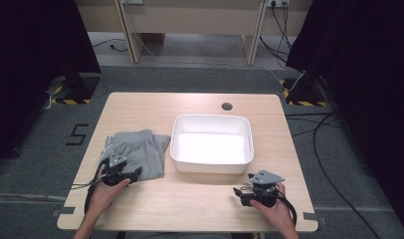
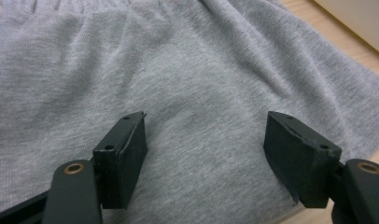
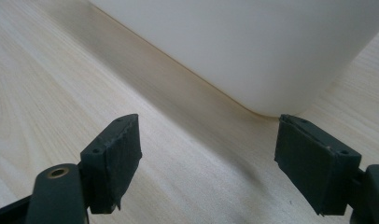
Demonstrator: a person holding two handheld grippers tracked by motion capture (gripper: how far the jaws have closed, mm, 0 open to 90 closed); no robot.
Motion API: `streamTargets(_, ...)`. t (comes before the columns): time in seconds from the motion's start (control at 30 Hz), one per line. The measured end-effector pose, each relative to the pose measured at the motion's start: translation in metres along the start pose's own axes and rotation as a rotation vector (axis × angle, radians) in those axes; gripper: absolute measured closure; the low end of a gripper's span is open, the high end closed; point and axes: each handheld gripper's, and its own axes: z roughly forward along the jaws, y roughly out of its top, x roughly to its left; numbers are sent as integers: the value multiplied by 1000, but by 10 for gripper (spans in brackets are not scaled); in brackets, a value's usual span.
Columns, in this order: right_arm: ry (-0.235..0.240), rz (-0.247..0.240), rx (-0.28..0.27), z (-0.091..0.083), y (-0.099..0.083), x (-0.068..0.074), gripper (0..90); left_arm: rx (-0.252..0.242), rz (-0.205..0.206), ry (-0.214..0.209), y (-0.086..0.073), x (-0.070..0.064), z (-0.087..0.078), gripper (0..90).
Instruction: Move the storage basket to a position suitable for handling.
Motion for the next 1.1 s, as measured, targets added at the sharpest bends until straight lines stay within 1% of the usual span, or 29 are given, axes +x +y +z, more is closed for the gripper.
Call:
streamTargets(0.17, -4, -8, 4, 1, 0, 1, 233, 4, 14, -12, -7, -6, -9, 294)
streamTargets(0.4, -5, -3, 3, 1, -2, 2, 233, 10, 39, -46, -23, -19, -28, 294)
streamTargets(0.47, -5, -3, 8, 1, -2, 1, 233, 21, 51, -57, -27, -23, -34, 293)
streamTargets(0.67, -6, -7, 8, 2, -3, 1, 233, 33, 70, -75, -37, -34, -48, 292)
streamTargets(0.87, -7, -9, 10, 3, -3, 2, 233, 36, 90, -94, -44, -49, -57, 290)
streamTargets(0.97, -6, -7, 9, 3, -3, 2, 233, 34, 98, -105, -48, -54, -61, 290)
streamTargets(1.03, -7, -9, 10, 3, -3, 2, 233, 44, 110, -114, -50, -57, -64, 290)
streamTargets(1.1, -5, -8, 11, 3, -3, 2, 233, 44, 114, -121, -52, -61, -67, 290)
